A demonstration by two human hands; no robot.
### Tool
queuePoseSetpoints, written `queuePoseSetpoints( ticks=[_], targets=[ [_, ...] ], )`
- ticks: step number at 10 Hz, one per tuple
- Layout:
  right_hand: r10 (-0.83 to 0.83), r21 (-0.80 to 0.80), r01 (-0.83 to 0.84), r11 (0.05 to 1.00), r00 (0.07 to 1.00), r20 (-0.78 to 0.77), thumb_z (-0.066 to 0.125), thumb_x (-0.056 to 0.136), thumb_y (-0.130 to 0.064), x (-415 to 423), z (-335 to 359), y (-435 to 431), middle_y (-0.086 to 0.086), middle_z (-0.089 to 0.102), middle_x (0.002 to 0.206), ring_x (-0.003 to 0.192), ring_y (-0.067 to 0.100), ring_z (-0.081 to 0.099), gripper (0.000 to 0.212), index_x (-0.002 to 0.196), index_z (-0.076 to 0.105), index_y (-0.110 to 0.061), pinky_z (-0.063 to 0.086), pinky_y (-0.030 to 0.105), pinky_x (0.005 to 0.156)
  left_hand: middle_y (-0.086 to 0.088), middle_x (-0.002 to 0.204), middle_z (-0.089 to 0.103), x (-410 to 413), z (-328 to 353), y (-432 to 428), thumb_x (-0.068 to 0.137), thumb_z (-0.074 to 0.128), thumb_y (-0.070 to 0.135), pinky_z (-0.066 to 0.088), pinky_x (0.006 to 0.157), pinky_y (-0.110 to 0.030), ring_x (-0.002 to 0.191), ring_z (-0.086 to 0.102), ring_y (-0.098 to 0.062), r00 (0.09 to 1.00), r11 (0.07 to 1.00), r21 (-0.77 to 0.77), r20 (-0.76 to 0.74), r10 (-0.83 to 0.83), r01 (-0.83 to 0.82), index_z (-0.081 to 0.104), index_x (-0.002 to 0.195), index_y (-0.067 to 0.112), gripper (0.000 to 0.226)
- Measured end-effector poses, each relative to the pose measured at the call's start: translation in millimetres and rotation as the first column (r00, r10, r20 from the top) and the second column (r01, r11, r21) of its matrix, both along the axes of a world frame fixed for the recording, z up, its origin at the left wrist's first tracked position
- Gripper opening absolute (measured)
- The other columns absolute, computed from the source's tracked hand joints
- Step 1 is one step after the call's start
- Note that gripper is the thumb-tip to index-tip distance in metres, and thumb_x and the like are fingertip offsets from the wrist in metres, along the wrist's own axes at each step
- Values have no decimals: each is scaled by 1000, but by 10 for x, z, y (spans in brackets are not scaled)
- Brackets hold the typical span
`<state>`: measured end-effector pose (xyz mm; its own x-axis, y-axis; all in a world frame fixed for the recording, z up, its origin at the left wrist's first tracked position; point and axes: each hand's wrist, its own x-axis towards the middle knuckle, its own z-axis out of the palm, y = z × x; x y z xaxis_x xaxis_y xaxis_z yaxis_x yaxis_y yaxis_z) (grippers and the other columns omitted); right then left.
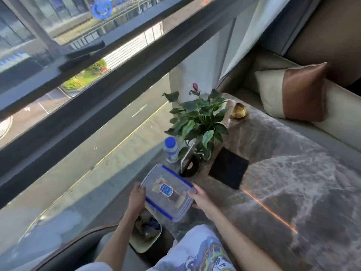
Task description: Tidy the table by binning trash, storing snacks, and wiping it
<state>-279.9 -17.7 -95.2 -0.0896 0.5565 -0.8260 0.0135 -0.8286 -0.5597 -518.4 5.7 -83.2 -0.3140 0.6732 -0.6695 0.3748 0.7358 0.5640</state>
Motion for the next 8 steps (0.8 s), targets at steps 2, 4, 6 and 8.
queuePoseSetpoints(
  ticks=[2,4,6,8],
  targets=[
    [-98,2,98,995,995,37,52,98,-11,163,44,-424,3,58,128,107,17,59,49,145,40,-19,52,31,83,-13,116,58,228,-92,-440,101,41,30,61,69,-46,89,64,-25,966,993,7,230,117,-122,45,119,20,21],
    [-205,61,209,976,976,-74,62,90,1,315,142,-808,4,45,149,128,20,52,76,153,25,-19,51,39,100,-16,125,58,297,-122,-732,97,54,29,59,80,-50,103,65,-32,895,954,-31,339,292,-299,39,136,13,45],
    [-54,354,-25,935,976,211,59,95,-27,573,699,-671,-2,41,152,140,16,38,59,149,36,-27,34,30,111,-18,146,45,283,474,-509,96,51,34,43,107,-51,130,48,-34,996,962,261,52,73,-85,31,146,13,58],
    [-77,501,-434,749,695,715,56,92,-45,1267,1715,-125,-2,57,139,130,17,52,50,140,49,-32,41,33,107,-9,139,57,1113,1693,385,96,48,39,48,99,-41,122,56,-26,832,695,461,-362,-420,551,52,137,19,46]
  ],
)
